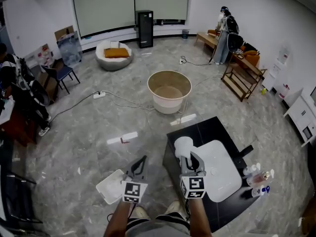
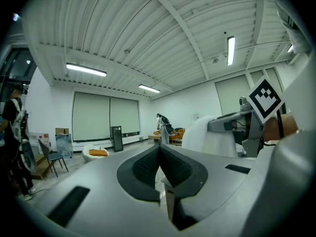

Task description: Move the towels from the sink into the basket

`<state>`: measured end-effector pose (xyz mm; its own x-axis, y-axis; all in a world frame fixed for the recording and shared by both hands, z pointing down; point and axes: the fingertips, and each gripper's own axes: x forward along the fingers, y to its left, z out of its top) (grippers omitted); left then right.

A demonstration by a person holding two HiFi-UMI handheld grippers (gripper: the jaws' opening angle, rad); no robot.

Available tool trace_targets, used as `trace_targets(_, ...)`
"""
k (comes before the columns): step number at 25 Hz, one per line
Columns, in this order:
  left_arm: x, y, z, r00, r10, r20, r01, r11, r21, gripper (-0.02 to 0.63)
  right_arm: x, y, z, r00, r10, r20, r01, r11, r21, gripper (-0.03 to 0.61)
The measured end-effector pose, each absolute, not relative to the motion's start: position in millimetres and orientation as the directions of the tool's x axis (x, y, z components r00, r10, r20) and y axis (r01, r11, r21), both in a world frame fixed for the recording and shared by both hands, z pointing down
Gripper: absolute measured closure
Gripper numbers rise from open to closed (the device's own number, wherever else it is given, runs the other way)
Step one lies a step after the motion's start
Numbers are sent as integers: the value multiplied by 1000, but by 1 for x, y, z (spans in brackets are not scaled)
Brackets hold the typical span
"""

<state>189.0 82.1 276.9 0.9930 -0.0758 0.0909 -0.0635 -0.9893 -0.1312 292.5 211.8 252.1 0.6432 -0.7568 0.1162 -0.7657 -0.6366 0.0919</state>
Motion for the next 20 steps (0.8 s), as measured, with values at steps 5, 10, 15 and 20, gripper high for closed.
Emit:
trace_targets(5, 153, 45, 276, 987, -139, 84, -127, -982, -138, 604, 266, 170, 243, 597, -798, 86, -802, -591, 80, 525)
trace_targets(10, 115, 5, 274, 975, -208, 79, -195, -969, -151, 604, 235, 123, 240, 541, -838, 69, -841, -536, 71, 525)
trace_targets(15, 70, -32, 272, 955, -284, 83, -269, -950, -156, 604, 201, 75, 239, 471, -880, 65, -882, -470, 39, 525)
trace_targets(20, 20, -68, 278, 924, -373, 83, -357, -920, -161, 604, 161, 25, 252, 384, -921, 69, -923, -384, 12, 525)
